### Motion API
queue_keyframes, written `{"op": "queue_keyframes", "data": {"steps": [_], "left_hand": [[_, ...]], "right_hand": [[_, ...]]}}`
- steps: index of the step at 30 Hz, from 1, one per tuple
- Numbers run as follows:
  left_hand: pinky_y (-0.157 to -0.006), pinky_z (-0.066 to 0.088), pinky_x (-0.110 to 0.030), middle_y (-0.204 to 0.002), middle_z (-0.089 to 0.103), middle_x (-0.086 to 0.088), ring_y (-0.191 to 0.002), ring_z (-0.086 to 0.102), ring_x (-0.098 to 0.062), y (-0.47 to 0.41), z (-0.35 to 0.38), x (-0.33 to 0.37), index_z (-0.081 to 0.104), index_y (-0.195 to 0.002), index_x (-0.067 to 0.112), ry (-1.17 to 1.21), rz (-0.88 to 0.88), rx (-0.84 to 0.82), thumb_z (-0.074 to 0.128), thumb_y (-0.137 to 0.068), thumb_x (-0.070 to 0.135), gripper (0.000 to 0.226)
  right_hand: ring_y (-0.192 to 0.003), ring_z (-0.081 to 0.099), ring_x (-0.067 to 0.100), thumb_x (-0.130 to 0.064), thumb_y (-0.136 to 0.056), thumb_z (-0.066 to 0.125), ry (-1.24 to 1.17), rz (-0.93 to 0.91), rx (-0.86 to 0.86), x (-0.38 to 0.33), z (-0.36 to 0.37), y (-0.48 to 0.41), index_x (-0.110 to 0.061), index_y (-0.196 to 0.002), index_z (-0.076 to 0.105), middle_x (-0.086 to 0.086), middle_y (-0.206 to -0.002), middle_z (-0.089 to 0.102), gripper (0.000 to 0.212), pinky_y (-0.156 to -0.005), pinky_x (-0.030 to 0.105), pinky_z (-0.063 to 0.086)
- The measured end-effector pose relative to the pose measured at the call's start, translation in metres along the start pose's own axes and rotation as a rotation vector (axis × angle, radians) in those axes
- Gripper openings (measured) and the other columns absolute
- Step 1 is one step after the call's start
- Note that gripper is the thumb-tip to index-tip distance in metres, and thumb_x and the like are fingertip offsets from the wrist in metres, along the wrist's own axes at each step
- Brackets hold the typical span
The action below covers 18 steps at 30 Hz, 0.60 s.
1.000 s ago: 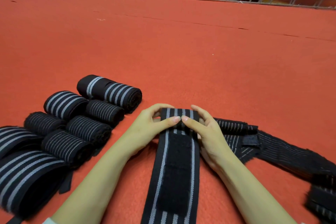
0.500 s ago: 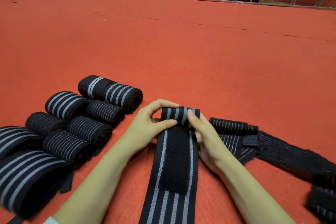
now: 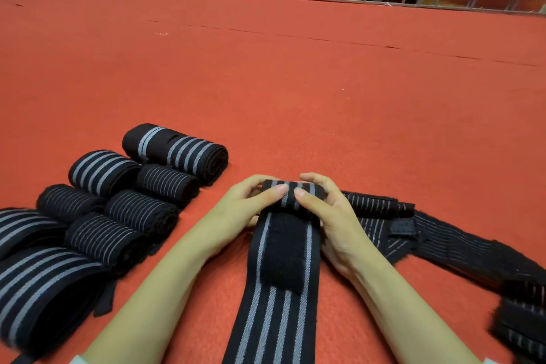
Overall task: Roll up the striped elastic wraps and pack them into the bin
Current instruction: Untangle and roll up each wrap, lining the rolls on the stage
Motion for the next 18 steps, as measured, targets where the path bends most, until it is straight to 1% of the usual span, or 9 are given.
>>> {"op": "queue_keyframes", "data": {"steps": [2, 3, 5, 7, 9, 11, 13, 15, 18], "left_hand": [[-0.089, 0.051, -0.044, -0.113, 0.067, -0.013, -0.097, 0.068, -0.023, 0.002, -0.005, 0.007, 0.061, -0.116, 0.012, 0.012, 0.056, 0.049, 0.066, -0.084, 0.023, 0.034], [-0.091, 0.051, -0.044, -0.115, 0.066, -0.012, -0.100, 0.068, -0.025, 0.002, -0.008, 0.010, 0.060, -0.118, 0.012, 0.011, 0.084, 0.067, 0.066, -0.085, 0.016, 0.033], [-0.089, 0.054, -0.038, -0.118, 0.064, -0.010, -0.101, 0.068, -0.026, 0.004, -0.011, 0.015, 0.058, -0.120, 0.012, -0.009, 0.119, 0.079, 0.067, -0.086, 0.007, 0.036], [-0.085, 0.055, -0.033, -0.119, 0.062, -0.009, -0.097, 0.069, -0.023, 0.005, -0.012, 0.016, 0.056, -0.121, 0.012, -0.018, 0.132, 0.067, 0.066, -0.086, 0.003, 0.038], [-0.082, 0.056, -0.033, -0.121, 0.060, -0.006, -0.096, 0.068, -0.020, 0.005, -0.010, 0.013, 0.053, -0.122, 0.017, -0.010, 0.114, 0.033, 0.065, -0.087, 0.005, 0.039], [-0.075, 0.057, -0.031, -0.120, 0.062, -0.001, -0.098, 0.067, -0.013, 0.003, -0.007, 0.008, 0.053, -0.124, 0.025, 0.001, 0.068, -0.002, 0.065, -0.087, 0.015, 0.040], [-0.080, 0.057, -0.034, -0.116, 0.065, 0.002, -0.104, 0.066, -0.010, 0.002, -0.006, 0.006, 0.054, -0.124, 0.029, -0.036, 0.056, -0.017, 0.069, -0.086, 0.023, 0.042], [-0.088, 0.054, -0.033, -0.112, 0.068, 0.003, -0.106, 0.064, -0.009, 0.002, -0.008, 0.011, 0.058, -0.119, 0.023, -0.103, 0.118, 0.006, 0.072, -0.084, 0.018, 0.038], [-0.088, 0.053, -0.026, -0.107, 0.068, 0.002, -0.102, 0.065, -0.011, 0.004, -0.009, 0.021, 0.059, -0.114, 0.017, -0.108, 0.220, 0.045, 0.071, -0.082, 0.005, 0.036]], "right_hand": [[-0.097, 0.068, 0.022, -0.022, -0.074, 0.074, -0.002, 0.000, 0.024, 0.001, -0.003, 0.000, -0.020, -0.122, 0.055, 0.010, -0.110, 0.068, 0.052, -0.083, 0.033, 0.055], [-0.101, 0.068, 0.023, -0.022, -0.073, 0.078, -0.004, 0.009, 0.026, 0.002, -0.003, 0.000, -0.019, -0.124, 0.054, 0.011, -0.113, 0.068, 0.057, -0.085, 0.034, 0.054], [-0.104, 0.068, 0.025, -0.020, -0.077, 0.076, 0.004, 0.030, -0.005, 0.005, -0.001, -0.001, -0.012, -0.126, 0.054, 0.012, -0.112, 0.070, 0.054, -0.088, 0.035, 0.054], [-0.098, 0.069, 0.025, -0.016, -0.080, 0.070, 0.014, 0.038, -0.033, 0.005, 0.001, 0.000, -0.012, -0.123, 0.053, 0.012, -0.106, 0.072, 0.046, -0.083, 0.033, 0.055], [-0.094, 0.070, 0.025, -0.011, -0.082, 0.067, 0.045, 0.012, -0.049, 0.003, 0.000, 0.000, -0.017, -0.120, 0.052, 0.012, -0.104, 0.072, 0.041, -0.077, 0.032, 0.056], [-0.093, 0.070, 0.023, -0.004, -0.086, 0.064, 0.078, -0.019, -0.064, 0.001, 0.002, 0.001, -0.019, -0.120, 0.051, 0.013, -0.105, 0.070, 0.039, -0.075, 0.031, 0.055], [-0.092, 0.069, 0.019, 0.000, -0.087, 0.063, 0.118, -0.038, -0.063, 0.001, 0.001, 0.001, -0.022, -0.120, 0.051, 0.012, -0.106, 0.068, 0.041, -0.074, 0.027, 0.055], [-0.095, 0.069, 0.017, 0.000, -0.087, 0.063, 0.143, -0.044, -0.060, 0.001, 0.001, 0.001, -0.028, -0.121, 0.051, 0.012, -0.109, 0.067, 0.045, -0.074, 0.026, 0.054], [-0.104, 0.067, 0.021, -0.010, -0.087, 0.067, 0.120, -0.036, -0.051, 0.004, -0.001, -0.001, -0.029, -0.126, 0.051, 0.012, -0.115, 0.067, 0.046, -0.082, 0.032, 0.055]]}}
Point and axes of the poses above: each hand's wrist, its own y-axis away from the middle knuckle, its own z-axis out of the palm, x = y × z, the point moved 8 cm from there along -y, towards the middle knuckle
